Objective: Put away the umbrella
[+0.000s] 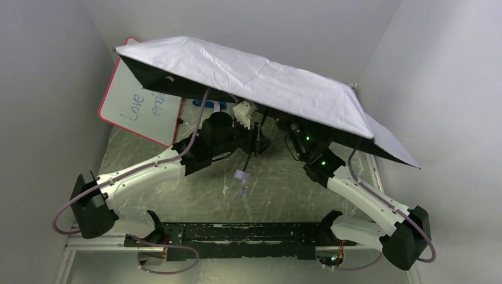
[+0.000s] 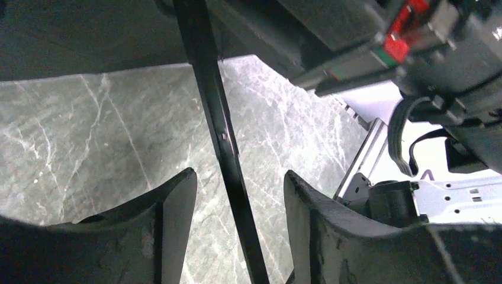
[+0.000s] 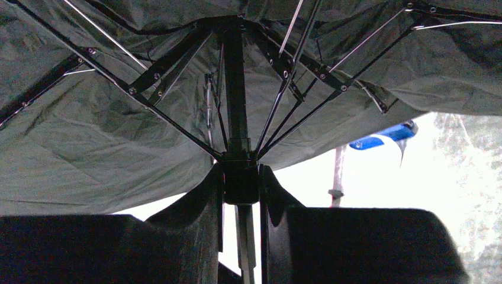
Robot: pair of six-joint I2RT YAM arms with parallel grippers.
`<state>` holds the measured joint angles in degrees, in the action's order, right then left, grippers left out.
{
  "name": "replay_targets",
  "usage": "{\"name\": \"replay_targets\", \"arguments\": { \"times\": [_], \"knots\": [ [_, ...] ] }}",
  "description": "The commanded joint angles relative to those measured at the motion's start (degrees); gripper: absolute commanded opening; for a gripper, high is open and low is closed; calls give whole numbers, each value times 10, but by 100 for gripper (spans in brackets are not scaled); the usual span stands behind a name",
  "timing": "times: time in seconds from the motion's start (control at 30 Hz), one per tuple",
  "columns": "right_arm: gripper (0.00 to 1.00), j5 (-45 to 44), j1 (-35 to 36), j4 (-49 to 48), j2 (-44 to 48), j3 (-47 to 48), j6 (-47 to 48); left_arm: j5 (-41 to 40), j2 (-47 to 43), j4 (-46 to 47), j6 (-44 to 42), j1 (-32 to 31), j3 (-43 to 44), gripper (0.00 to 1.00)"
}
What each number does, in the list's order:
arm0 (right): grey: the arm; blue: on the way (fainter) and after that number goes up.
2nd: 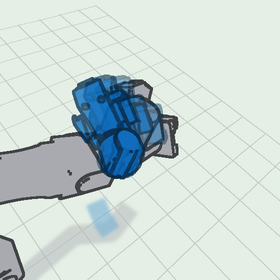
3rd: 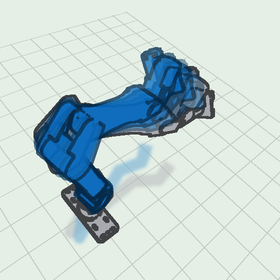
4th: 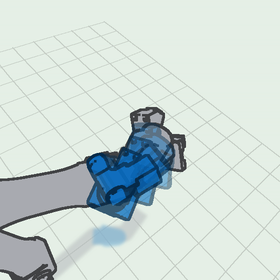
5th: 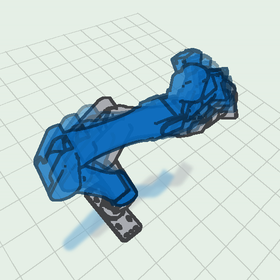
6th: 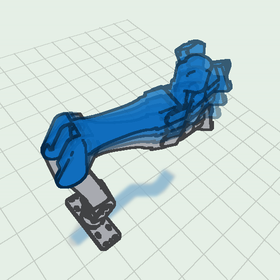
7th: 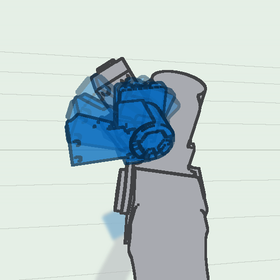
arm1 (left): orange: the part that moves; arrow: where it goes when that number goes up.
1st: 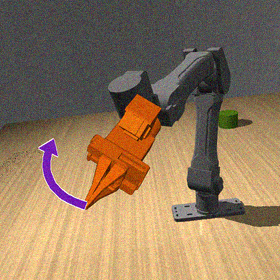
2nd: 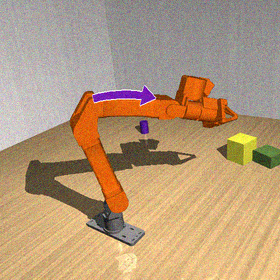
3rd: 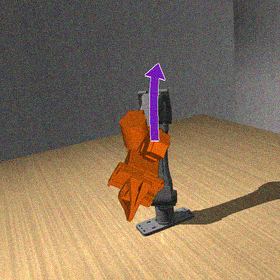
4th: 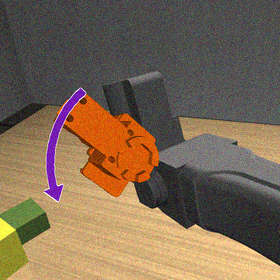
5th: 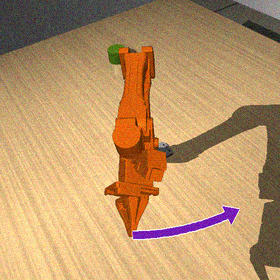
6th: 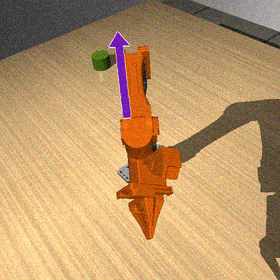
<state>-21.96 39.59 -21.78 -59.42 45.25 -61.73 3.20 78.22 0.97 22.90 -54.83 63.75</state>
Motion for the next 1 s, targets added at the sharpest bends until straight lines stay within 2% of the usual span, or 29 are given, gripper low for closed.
{"name": "replay_targets", "arguments": {
  "times": [0.0,0.13,0.27,0.33,0.47,0.57,0.63,0.77,0.97],
  "knots": [
    [0,-58,3,-2,-7,76,-15,34,-31,-7,-14,2,-4,61],
    [0,-83,3,17,-11,112,-14,44,-66,-54,-17,2,-23,65],
    [0,-88,3,34,-12,135,-4,51,-101,-89,-19,2,-38,62],
    [0,-87,3,34,-12,137,0,53,-114,-101,-19,2,-42,57],
    [0,-79,2,31,-15,140,14,53,-131,-107,-16,2,-47,39],
    [0,-60,3,37,-24,150,27,60,-132,-104,-16,2,-44,34],
    [0,-44,3,43,-30,156,35,67,-128,-105,-17,2,-39,36],
    [0,-35,3,42,-28,150,40,72,-117,-116,-21,2,-26,53],
    [0,-40,4,38,-23,146,91,82,-110,-150,-35,2,-6,62]
  ]
}}
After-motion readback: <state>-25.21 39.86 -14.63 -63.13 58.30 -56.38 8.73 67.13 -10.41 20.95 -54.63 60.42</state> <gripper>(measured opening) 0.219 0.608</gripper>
